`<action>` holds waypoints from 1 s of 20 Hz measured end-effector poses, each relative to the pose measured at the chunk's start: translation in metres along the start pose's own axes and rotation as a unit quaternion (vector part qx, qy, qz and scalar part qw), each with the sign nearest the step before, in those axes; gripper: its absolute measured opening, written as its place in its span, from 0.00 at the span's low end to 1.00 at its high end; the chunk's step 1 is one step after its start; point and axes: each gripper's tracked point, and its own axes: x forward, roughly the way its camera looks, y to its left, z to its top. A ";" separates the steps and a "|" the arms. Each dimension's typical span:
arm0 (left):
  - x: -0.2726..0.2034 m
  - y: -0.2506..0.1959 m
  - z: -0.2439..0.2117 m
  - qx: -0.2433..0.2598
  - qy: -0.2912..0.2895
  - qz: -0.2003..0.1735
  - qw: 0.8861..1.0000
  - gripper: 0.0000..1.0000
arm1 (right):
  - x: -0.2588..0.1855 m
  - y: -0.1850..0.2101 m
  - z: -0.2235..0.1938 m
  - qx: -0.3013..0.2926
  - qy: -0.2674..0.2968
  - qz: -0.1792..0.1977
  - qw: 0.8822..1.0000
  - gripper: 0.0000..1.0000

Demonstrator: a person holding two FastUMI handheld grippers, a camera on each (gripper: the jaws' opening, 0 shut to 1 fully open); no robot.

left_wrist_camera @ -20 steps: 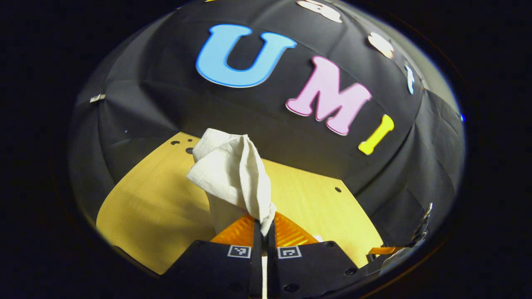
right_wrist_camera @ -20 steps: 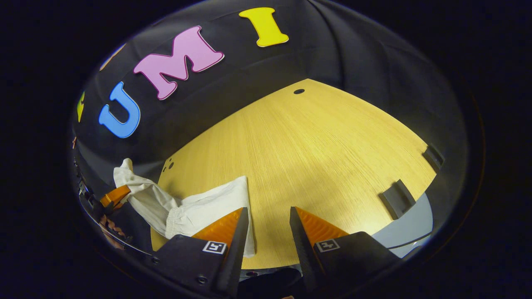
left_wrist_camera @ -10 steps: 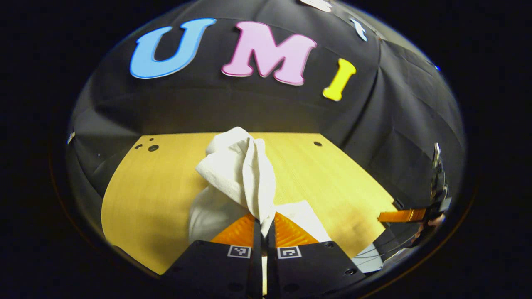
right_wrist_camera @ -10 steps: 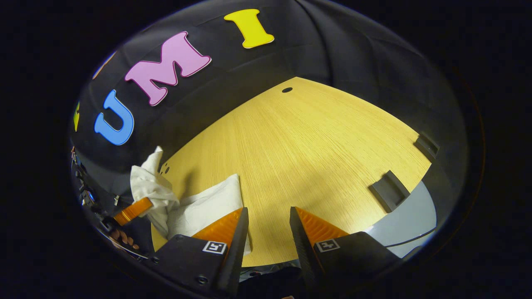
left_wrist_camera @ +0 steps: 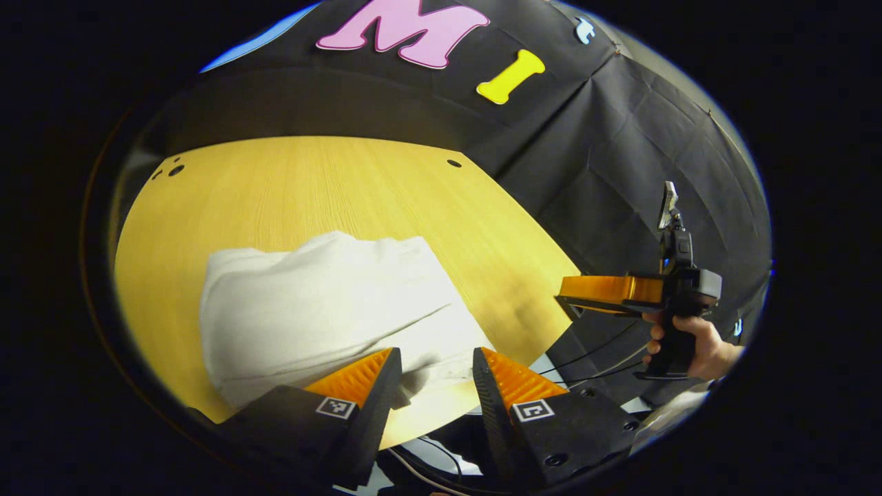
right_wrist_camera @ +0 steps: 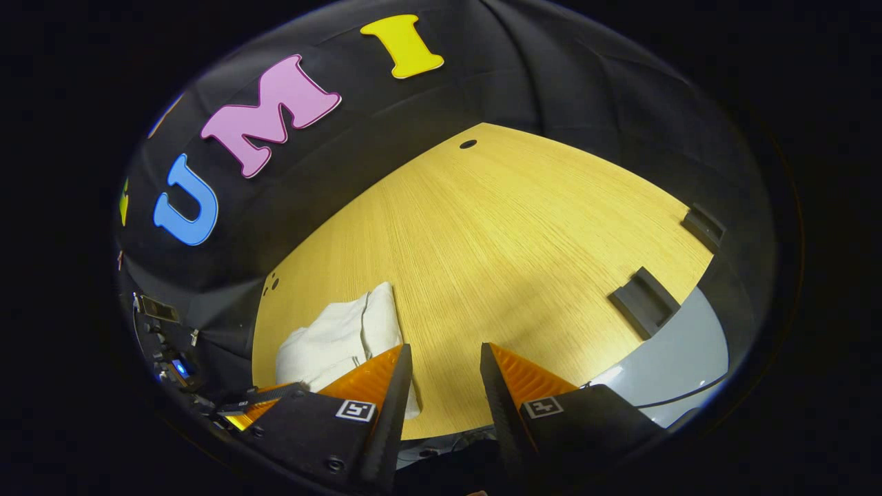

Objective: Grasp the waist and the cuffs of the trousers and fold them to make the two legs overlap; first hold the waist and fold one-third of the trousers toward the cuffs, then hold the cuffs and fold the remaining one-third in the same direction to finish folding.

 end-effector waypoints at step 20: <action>-0.190 0.113 0.092 -0.134 -0.236 0.090 0.958 0.68 | -0.040 0.155 0.042 -0.090 -0.071 0.129 0.985 0.63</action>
